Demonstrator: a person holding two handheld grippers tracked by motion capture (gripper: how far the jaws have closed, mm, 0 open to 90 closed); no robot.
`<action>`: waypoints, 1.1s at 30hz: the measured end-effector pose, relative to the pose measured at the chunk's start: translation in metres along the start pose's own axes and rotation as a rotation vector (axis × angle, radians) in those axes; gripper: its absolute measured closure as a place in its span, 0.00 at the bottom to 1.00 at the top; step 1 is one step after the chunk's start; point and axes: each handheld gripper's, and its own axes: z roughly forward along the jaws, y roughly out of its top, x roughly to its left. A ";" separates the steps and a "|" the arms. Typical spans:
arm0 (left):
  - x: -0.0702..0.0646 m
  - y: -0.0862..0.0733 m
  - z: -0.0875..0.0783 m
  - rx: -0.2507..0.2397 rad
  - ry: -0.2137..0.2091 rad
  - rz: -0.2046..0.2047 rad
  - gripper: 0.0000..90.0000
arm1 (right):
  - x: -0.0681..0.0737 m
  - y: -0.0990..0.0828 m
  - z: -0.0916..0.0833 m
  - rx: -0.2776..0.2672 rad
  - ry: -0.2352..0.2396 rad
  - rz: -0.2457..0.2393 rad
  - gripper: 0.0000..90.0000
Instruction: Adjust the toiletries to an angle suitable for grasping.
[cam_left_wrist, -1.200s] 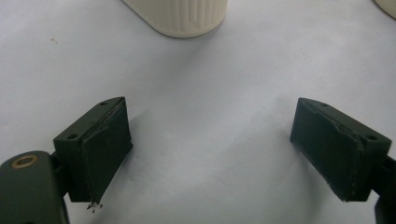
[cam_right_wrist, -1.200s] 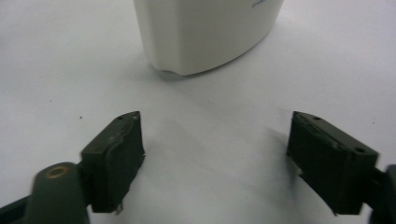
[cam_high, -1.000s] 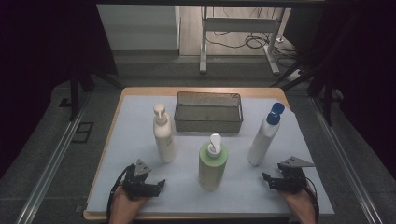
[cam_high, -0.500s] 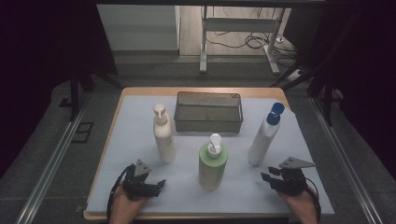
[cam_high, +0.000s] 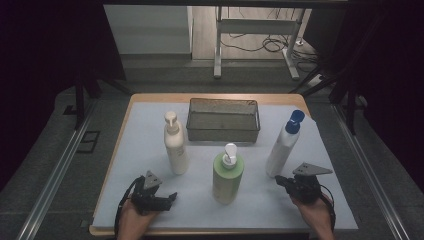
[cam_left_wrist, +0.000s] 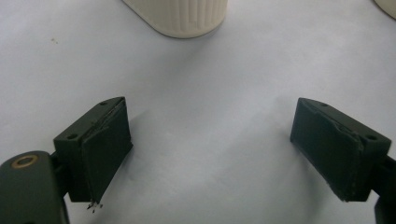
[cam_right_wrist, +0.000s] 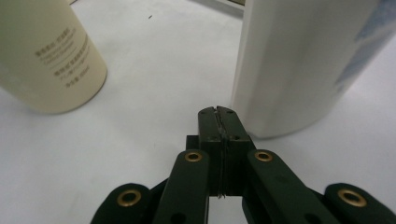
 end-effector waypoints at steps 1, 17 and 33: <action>0.000 0.000 0.000 0.000 0.000 0.000 0.13 | 0.001 0.001 0.002 -0.002 -0.004 0.000 0.99; 0.000 0.000 0.000 0.000 0.000 0.000 0.13 | 0.011 0.020 0.029 -0.036 -0.084 0.004 1.00; 0.000 0.000 0.000 0.000 0.000 0.000 0.13 | 0.007 0.016 0.034 -0.019 -0.109 0.017 1.00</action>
